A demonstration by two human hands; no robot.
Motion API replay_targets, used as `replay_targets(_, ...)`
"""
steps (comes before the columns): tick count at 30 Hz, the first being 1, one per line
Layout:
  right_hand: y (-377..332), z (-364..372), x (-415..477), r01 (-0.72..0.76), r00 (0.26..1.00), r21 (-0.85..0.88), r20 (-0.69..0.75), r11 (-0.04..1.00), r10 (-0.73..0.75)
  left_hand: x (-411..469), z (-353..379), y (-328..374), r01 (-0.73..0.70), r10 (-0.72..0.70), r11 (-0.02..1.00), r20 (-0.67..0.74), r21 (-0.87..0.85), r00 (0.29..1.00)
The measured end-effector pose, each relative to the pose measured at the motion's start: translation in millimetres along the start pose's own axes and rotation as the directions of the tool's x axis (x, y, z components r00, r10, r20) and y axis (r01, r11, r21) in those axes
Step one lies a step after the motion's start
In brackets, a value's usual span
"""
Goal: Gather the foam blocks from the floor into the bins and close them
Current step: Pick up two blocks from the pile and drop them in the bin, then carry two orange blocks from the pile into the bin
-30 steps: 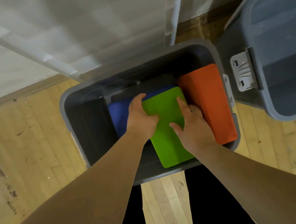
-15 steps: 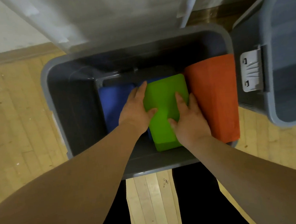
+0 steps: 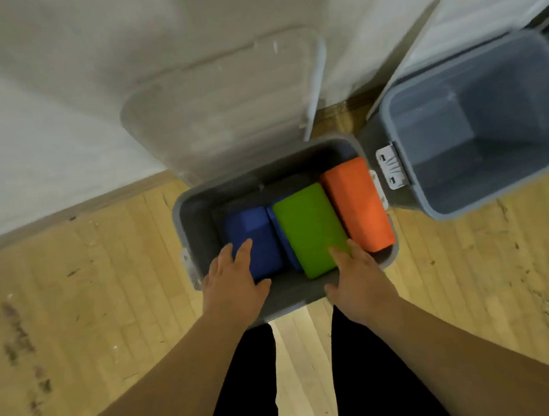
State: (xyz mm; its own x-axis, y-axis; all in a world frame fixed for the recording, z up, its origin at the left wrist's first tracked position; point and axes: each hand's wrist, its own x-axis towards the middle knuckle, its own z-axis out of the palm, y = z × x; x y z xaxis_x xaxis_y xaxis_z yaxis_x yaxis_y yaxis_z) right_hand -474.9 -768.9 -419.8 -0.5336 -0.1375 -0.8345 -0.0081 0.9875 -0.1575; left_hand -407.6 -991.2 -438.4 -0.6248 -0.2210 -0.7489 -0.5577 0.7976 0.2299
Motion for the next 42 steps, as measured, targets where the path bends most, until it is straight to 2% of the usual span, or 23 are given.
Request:
replay_targets(3,-16,-13,-68,-0.038,0.997,0.088,-0.07,0.995,0.044,-56,-49,-4,-0.046,0.046,0.998,-0.017,0.05,0.999)
replay_targets(7,-32,-22,-167,-0.135,0.979,0.214,-0.124,0.967,0.164,-130,-105,-7,-0.124,0.133,0.972,-0.033,0.199,0.99)
replay_targets(13,-21,-18,-274,-0.2,0.941,0.422,-0.168,0.884,0.293,-207,-147,27,-0.209,0.248,0.901,-0.057,0.38,0.967)
replay_targets(17,26,-2,-321,-0.236,0.927,0.483,-0.148,0.843,0.344,-245,-136,75,-0.298,0.354,0.815,-0.02,0.496,0.935)
replay_targets(22,117,20,-388,-0.26,0.911,0.519,-0.148,0.814,0.386,-298,-89,155,-0.379,0.439,0.7,0.054,0.605,0.897)
replay_targets(28,228,46,-457,-0.266,0.866,0.604,-0.192,0.751,0.461,-379,-20,248,-0.472,0.585,0.543,0.091,0.695,0.806)
replay_targets(33,326,77,-518,-0.28,0.767,0.755,-0.195,0.593,0.611,-428,47,352,-0.592,0.672,0.3,0.275,0.748,0.688)
replay_targets(35,349,91,-532,-0.278,0.734,0.808,-0.17,0.52,0.658,-440,66,385,-0.62,0.687,0.244,0.318,0.745,0.653)
replay_targets(39,385,126,-561,-0.277,0.666,0.911,-0.048,0.307,0.744,-466,121,453,-0.665,0.677,0.108,0.435,0.739,0.593)
replay_targets(42,412,141,-574,-0.292,0.622,0.94,0.047,0.176,0.781,-481,161,502,-0.72,0.688,0.011,0.518,0.694,0.509)
